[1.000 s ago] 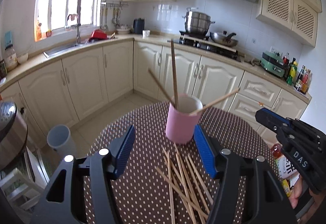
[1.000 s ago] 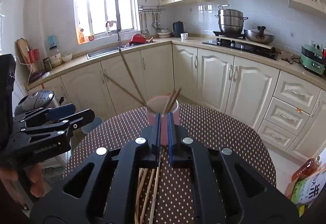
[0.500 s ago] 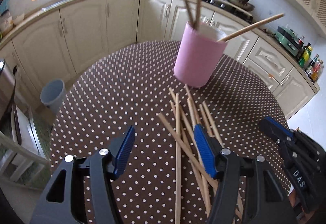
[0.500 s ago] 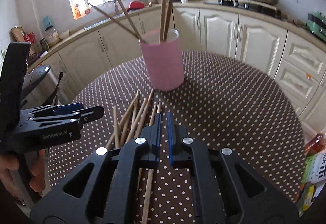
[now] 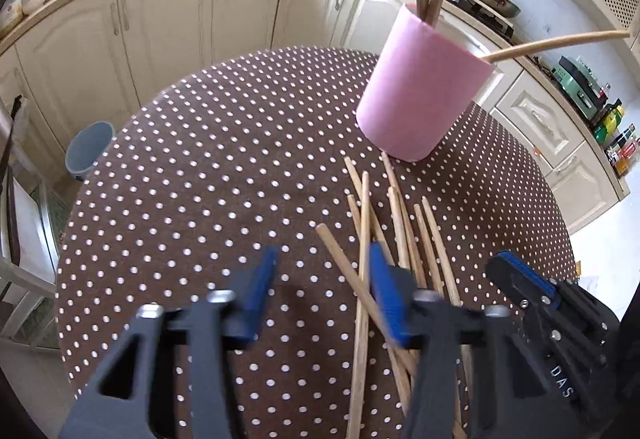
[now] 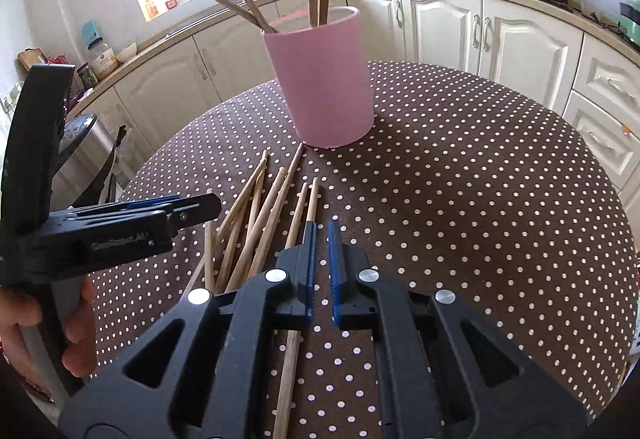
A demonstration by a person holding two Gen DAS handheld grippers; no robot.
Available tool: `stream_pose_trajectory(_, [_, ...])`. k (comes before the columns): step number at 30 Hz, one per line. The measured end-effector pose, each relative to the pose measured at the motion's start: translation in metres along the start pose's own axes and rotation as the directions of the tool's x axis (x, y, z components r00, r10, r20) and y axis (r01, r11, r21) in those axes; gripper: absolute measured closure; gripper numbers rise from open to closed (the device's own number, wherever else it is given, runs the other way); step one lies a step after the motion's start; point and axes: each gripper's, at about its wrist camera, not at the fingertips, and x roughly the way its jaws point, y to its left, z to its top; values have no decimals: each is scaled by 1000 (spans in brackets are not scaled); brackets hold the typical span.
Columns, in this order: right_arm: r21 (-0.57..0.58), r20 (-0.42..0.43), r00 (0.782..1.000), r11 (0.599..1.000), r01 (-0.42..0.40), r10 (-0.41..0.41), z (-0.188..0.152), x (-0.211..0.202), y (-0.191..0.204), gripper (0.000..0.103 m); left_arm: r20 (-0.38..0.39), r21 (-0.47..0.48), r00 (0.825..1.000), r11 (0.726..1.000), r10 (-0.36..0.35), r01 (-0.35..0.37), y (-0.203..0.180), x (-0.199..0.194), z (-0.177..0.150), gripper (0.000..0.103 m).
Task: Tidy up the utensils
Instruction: 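Move both grippers back to the pile and grasp one chopstick each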
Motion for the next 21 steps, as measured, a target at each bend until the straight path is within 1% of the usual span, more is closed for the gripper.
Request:
stream_pose_trajectory(2, [2,-11,1000,1000,-14,14,1,4,0,96,-17,5,1000,1000,-8,8,-2,4,0,80])
stream_pose_trajectory(3, [5,-17,1000,1000,-20,20,1,6,-1,96,-19,11,1000,1000,-6,6,-3,6,-1,84])
stream_pose_trajectory(8, [23,-52,998,999,-37,38,4,16,-4,96,-12,11,1000,1000,-9,9,-4,10,1,97])
stream_pose_trajectory(17, [16,-101,994,999,-36,38,7,32,2,96,29,32,1000,999,-2,1,6,-9,7,97])
stream_pose_trajectory(20, [-2,-124,992,1000,-21,21,9,38,7,96,33,33,999,999,0,-1,8,-11,9,97])
stream_pose_trajectory(21, [-8,-134,991,1000,-20,18,9,41,9,93,33,33,999,999,0,-1,8,-11,9,97])
